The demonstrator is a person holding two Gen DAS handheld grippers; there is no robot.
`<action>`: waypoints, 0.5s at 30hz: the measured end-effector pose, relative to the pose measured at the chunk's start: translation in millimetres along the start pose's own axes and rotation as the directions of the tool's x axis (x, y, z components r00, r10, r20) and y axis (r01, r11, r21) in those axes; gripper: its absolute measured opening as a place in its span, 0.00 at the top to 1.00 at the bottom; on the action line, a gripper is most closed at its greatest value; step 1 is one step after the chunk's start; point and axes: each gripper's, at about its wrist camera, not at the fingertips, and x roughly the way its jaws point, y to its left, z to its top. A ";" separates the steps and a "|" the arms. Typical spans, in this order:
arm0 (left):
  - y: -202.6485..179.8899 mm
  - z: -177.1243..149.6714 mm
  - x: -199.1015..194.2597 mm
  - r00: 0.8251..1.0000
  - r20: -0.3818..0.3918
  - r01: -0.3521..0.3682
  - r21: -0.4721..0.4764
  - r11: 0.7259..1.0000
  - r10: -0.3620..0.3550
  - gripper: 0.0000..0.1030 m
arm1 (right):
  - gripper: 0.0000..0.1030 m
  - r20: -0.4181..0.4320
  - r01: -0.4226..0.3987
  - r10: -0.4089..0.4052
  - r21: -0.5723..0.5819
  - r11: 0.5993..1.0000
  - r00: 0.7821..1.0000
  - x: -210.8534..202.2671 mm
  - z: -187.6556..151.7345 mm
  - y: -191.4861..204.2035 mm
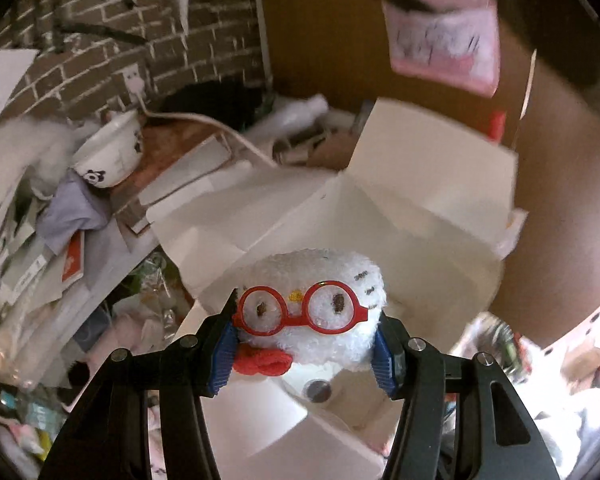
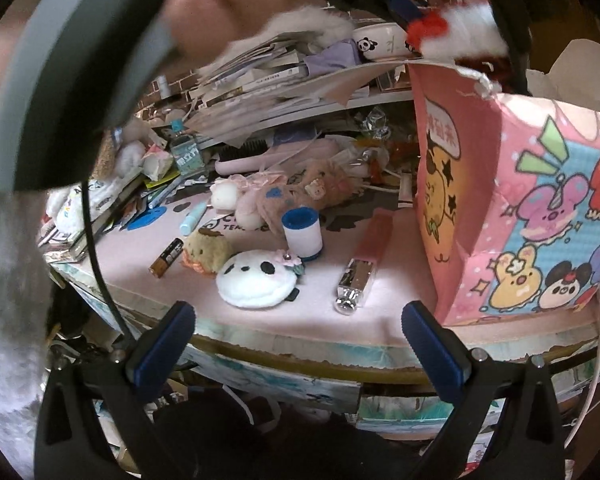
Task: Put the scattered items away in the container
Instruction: 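Lift the white plush with the left gripper and carry it over the white box, then open the left gripper to drop the plush into the box, then withdraw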
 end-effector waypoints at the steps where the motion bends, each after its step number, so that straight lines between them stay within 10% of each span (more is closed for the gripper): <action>1: -3.1 2.3 5.7 1.000 -0.020 -0.020 0.008 1.000 0.020 0.50 | 0.00 0.000 -0.002 0.002 0.002 1.000 1.000 0.1 -0.1 -0.4; 11: -9.2 4.9 39.4 0.987 -0.097 -0.122 0.054 0.991 0.126 0.44 | 0.00 0.002 -0.008 0.008 0.024 1.000 1.000 -1.3 -1.4 -2.6; 15: -15.0 3.9 32.8 0.987 -0.044 -0.151 0.083 0.985 0.155 0.28 | 0.00 0.001 -0.008 0.008 0.026 1.000 1.000 -1.6 -2.0 -3.2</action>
